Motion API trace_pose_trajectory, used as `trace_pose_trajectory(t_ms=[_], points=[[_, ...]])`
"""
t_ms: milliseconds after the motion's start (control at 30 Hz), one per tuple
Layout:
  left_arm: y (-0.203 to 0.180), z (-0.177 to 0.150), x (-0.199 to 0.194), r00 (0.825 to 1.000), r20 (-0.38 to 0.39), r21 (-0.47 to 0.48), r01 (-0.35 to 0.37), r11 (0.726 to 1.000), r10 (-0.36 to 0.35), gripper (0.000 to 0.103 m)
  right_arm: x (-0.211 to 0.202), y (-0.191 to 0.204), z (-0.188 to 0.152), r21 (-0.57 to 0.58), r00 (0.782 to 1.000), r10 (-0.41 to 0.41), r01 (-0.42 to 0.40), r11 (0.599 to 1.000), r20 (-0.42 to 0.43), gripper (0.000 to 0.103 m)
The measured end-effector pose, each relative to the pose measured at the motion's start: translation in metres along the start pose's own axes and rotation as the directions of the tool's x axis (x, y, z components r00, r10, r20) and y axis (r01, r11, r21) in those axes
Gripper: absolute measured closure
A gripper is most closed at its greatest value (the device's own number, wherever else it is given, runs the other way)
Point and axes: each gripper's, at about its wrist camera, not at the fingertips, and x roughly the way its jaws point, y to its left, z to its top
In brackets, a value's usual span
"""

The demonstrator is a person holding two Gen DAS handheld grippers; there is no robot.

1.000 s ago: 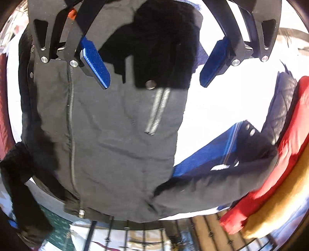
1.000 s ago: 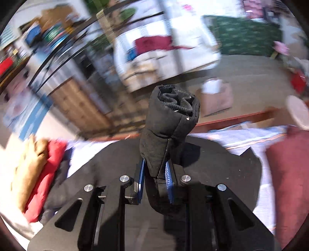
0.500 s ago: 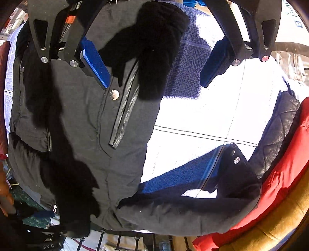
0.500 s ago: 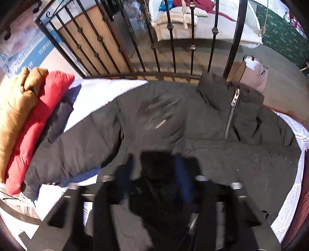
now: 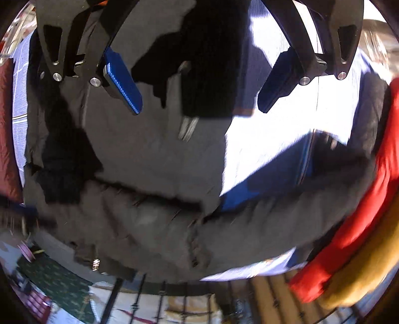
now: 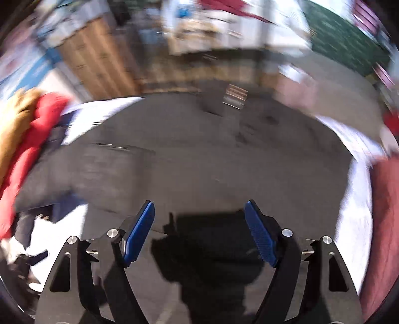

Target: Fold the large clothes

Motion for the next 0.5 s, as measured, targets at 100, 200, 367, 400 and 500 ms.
trace_pose_trajectory(t_ms=[100,200,367,400,500], points=[[-0.021,0.029,-0.002,0.999,0.041,0.066,-0.005,0.998,0.002,0.011,0.0,-0.054,-0.005,0.094,0.998,-0.068,0.069,0.993,-0.013,0.028],[-0.039,0.062,-0.001,0.997,0.072,0.112,0.002,0.994,-0.01,0.011,0.0,-0.085,-0.003,0.128,0.995,-0.098,0.101,0.987,-0.029,0.028],[-0.075,0.107,0.015,0.996,0.077,0.18,0.023,0.983,-0.037,0.011,0.01,-0.071,0.006,-0.017,0.997,-0.064,0.064,0.998,-0.038,0.028],[-0.081,0.112,0.02,0.997,0.077,0.199,0.017,0.98,-0.033,0.011,0.014,-0.066,0.004,-0.051,0.997,-0.052,0.049,0.997,-0.048,0.028],[-0.098,0.123,0.045,0.999,0.032,0.228,0.003,0.974,-0.01,0.011,0.038,-0.061,0.002,-0.132,0.991,-0.1,0.087,0.987,-0.089,0.028]])
